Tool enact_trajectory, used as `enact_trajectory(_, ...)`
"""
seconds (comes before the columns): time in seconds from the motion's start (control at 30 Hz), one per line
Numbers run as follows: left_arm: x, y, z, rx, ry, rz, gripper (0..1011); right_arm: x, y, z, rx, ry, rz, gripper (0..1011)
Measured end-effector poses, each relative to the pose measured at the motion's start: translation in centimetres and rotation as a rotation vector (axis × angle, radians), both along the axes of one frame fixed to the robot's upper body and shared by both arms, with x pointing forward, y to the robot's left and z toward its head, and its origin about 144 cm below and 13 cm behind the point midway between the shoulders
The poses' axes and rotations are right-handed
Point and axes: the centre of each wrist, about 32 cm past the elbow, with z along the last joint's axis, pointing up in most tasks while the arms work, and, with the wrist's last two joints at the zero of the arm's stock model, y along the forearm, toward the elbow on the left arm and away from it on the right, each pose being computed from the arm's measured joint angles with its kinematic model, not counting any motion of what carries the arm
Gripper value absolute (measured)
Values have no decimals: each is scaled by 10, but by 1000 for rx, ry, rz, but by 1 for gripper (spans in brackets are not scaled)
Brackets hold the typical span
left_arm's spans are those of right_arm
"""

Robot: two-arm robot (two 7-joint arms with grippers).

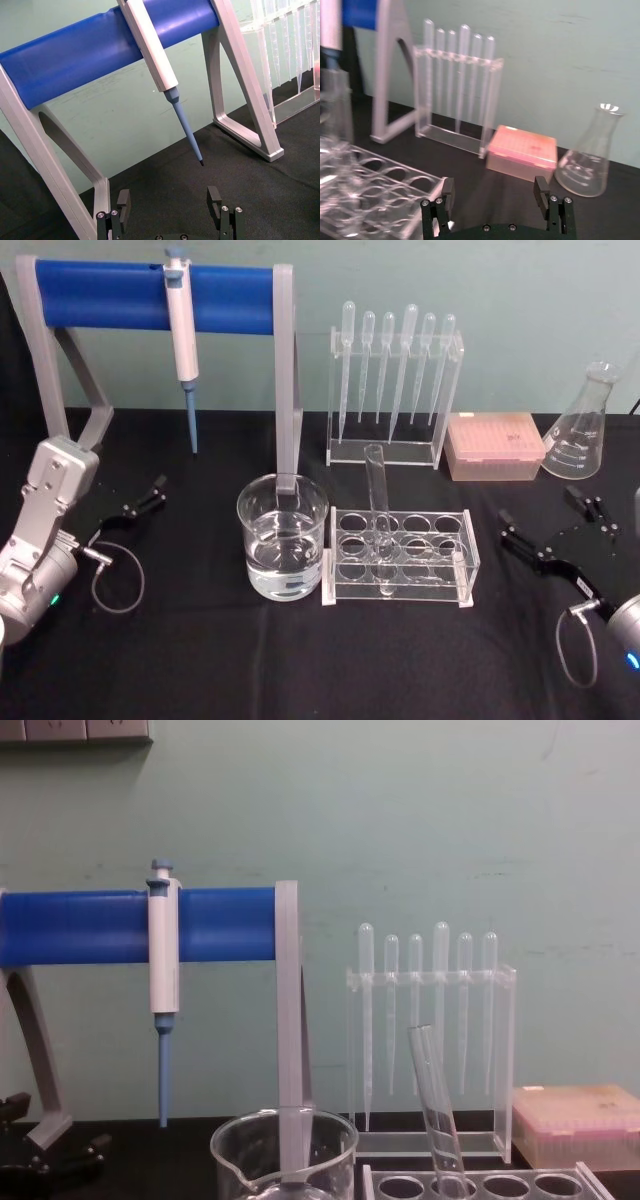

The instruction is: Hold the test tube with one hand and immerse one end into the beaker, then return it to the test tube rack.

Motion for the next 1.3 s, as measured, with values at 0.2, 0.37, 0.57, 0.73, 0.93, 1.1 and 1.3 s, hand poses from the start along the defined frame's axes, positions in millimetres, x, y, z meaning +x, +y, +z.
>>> enact_trajectory(0.2,0,0,0,0,0,0,1000,10,6,-6,-89,-22,-76,1002)
enact_trajectory(0.37,0,0,0,0,0,0,1000,22,13,-15,-151,-32,-121,1002)
enact_trajectory(0.57,0,0,0,0,0,0,1000,38,20,-24,-193,-33,-115,1002)
enact_trajectory(0.73,0,0,0,0,0,0,1000,42,20,-29,-193,-25,-105,1002)
enact_trajectory(0.93,0,0,0,0,0,0,1000,43,20,-30,-190,-20,-104,1002)
enact_trajectory(1.1,0,0,0,0,0,0,1000,43,19,-30,-191,-22,-103,1002)
enact_trajectory(1.3,0,0,0,0,0,0,1000,43,20,-29,-192,-23,-102,1002)
